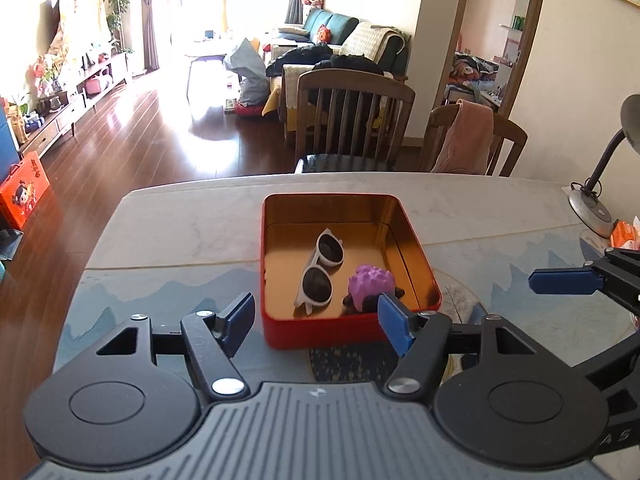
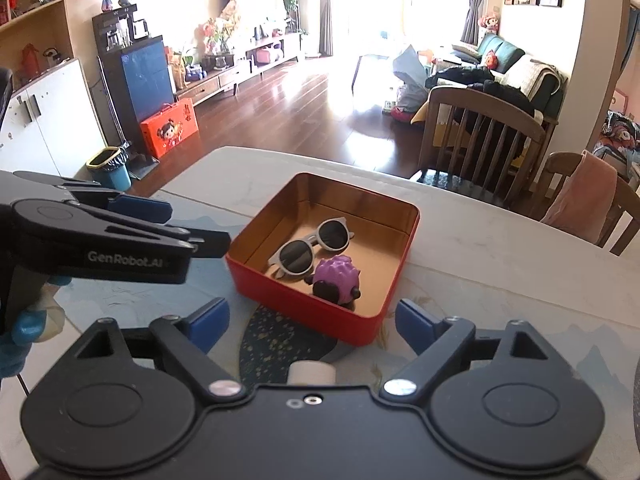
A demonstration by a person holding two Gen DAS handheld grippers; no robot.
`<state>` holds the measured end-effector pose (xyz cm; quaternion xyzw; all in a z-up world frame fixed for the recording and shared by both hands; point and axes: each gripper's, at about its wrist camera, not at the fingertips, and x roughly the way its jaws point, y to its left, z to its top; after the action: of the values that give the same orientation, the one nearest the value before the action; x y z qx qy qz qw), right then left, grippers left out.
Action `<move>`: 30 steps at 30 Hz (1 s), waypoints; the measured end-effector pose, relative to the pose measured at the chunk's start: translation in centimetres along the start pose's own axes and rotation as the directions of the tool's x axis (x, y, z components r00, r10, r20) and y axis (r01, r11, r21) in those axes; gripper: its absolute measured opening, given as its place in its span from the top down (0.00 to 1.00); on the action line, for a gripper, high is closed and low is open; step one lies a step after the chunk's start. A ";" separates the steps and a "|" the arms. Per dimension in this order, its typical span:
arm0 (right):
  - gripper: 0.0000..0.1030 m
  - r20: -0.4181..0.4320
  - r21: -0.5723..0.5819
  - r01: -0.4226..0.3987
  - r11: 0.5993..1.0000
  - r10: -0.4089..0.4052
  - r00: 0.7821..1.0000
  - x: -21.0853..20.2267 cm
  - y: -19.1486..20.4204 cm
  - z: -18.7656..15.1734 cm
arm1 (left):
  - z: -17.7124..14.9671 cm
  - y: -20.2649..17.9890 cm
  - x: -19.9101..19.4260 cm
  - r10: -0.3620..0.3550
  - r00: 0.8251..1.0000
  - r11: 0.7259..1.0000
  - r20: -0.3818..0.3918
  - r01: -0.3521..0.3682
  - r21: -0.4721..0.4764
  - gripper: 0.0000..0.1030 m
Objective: Organize rigid objects
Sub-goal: 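Withdraw both tools from the red box back toward the table items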
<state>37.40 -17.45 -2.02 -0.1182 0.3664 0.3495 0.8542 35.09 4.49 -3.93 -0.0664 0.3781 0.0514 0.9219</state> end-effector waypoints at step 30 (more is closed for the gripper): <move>0.00 0.070 0.102 0.037 0.994 -0.045 0.997 -6.3 4.3 -10.3 | -10.7 1.3 -10.1 -0.007 0.997 0.999 0.074 0.005 0.037 0.19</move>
<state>25.77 -22.27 -4.58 -0.0696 0.3499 0.3169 0.8788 20.35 3.59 -4.48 -0.0487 0.3442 0.0441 0.9366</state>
